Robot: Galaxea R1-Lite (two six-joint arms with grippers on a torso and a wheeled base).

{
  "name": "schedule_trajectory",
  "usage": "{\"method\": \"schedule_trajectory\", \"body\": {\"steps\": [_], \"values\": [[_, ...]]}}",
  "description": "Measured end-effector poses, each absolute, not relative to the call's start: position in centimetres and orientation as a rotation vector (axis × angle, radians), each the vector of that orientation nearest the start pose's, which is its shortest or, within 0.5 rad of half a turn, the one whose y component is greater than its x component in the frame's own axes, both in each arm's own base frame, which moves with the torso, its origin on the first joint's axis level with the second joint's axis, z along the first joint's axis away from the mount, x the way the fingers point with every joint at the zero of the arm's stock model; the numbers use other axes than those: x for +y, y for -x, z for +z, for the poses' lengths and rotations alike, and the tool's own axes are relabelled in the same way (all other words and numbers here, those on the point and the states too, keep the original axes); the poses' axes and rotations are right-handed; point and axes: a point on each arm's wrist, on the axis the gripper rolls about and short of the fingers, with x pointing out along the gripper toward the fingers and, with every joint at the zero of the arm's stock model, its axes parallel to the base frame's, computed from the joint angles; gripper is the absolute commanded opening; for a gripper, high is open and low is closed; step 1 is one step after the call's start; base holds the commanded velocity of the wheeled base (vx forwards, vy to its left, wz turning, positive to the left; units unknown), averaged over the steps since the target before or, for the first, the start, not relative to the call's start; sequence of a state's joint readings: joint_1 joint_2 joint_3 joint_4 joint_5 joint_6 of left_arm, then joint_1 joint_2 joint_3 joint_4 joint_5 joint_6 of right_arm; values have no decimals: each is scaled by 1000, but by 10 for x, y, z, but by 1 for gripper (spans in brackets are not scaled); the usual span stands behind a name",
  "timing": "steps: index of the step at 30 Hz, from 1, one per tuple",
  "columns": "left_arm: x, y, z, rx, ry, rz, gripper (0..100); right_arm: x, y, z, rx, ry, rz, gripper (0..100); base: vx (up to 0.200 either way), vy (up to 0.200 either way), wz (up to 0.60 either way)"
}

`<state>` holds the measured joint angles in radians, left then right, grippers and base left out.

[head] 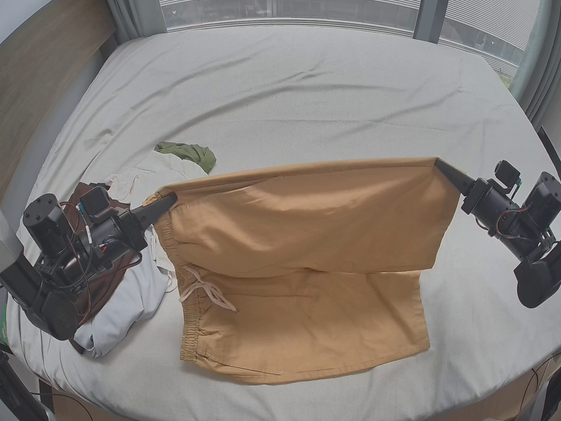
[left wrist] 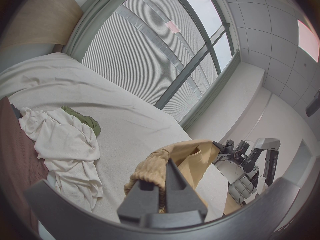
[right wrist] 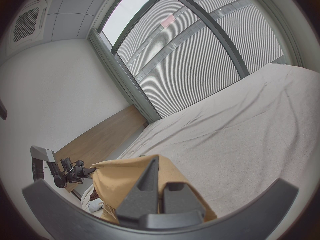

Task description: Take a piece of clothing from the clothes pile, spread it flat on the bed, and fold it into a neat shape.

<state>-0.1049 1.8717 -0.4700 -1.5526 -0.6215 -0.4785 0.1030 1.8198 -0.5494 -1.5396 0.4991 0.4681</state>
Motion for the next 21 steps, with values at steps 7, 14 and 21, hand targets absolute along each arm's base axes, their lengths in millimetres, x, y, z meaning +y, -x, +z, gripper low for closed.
{"method": "schedule_trajectory", "body": {"steps": [7,14,21], "values": [[-43,-287,143,23,416,-745,0,41,-292,174,-128,-398,649,0,0,0,0],[-50,-282,141,35,421,-751,0,43,-288,174,-123,-397,652,0,0,0,0],[-56,-294,135,26,426,-693,0,41,-297,180,-154,-390,656,0,0,0,0]]}}
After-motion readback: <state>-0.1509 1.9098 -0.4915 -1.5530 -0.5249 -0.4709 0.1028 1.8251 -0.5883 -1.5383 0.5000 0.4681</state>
